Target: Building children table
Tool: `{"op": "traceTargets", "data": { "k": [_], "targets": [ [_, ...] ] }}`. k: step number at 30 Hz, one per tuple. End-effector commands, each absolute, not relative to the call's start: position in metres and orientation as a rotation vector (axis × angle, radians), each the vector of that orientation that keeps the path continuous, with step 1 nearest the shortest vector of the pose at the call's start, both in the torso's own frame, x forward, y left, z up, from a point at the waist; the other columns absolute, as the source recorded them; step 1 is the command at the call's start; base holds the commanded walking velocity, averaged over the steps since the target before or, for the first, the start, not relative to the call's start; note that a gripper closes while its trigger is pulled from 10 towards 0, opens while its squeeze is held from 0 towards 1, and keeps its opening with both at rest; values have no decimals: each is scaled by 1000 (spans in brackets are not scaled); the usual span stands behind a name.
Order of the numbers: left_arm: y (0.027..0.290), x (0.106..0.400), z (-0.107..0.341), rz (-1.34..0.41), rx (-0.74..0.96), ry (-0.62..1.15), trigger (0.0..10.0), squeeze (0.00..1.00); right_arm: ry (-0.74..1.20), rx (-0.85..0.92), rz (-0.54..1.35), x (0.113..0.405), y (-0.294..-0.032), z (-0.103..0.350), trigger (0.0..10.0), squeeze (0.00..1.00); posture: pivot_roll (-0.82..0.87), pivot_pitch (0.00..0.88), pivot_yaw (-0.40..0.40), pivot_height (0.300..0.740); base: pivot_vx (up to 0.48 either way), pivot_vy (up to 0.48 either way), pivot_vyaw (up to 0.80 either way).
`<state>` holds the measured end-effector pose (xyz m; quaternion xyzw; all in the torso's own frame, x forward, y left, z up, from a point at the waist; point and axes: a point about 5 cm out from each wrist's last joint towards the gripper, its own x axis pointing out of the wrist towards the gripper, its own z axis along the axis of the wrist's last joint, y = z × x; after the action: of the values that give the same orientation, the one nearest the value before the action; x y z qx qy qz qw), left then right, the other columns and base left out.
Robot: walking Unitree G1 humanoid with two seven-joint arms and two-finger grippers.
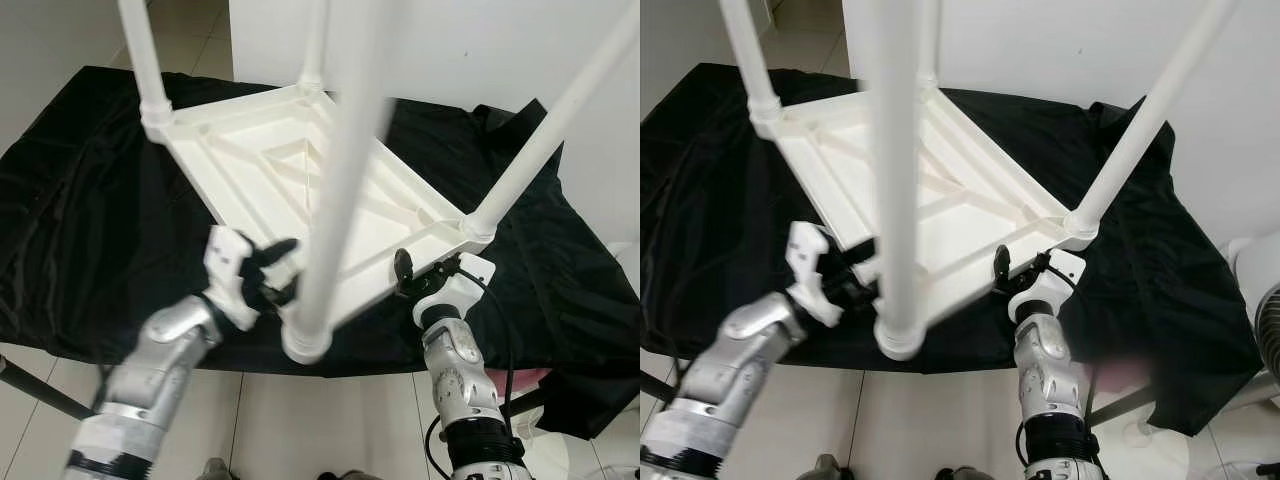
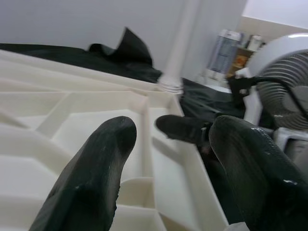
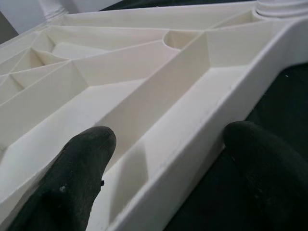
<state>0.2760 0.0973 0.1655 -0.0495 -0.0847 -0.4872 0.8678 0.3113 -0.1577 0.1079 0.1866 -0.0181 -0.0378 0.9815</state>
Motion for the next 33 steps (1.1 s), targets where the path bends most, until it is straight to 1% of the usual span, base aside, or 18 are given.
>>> {"op": "traceTargets", "data": {
  "k": [1, 8, 10, 19, 30, 32, 33],
  "targets": [
    [87, 264, 167, -1214, -102, -188, 10000, 0, -35, 375, -63, 314, -156, 106, 10000, 0, 11, 108, -82, 740, 0, 0, 0],
    [79, 260, 170, -1246, -102, -185, 10000, 0, -49, 361, -9, 326, -153, 113, 10000, 0, 5, 110, -75, 740, 0, 0, 0],
    [76, 258, 172, -1254, -102, -187, 10000, 0, -50, 339, 34, 336, -153, 118, 10000, 0, 7, 111, -73, 740, 0, 0, 0],
    [68, 256, 176, -1260, -104, -191, 10000, 0, -50, 304, 106, 357, -152, 130, 10000, 0, 12, 104, -77, 740, 0, 0, 0],
    [65, 257, 176, -1251, -89, -190, 10000, 0, -57, 284, 112, 363, -153, 130, 10000, 0, 11, 101, -74, 740, 0, 0, 0],
    [68, 265, 171, -1178, -26, -172, 10000, 0, -101, 243, 73, 354, -165, 128, 10000, 0, 8, 109, -76, 740, 0, 0, 0],
    [68, 265, 171, -1178, -26, -172, 10000, 0, -101, 243, 73, 354, -165, 128, 10000, 0, 8, 109, -76, 740, 0, 0, 0]
  ]
}}
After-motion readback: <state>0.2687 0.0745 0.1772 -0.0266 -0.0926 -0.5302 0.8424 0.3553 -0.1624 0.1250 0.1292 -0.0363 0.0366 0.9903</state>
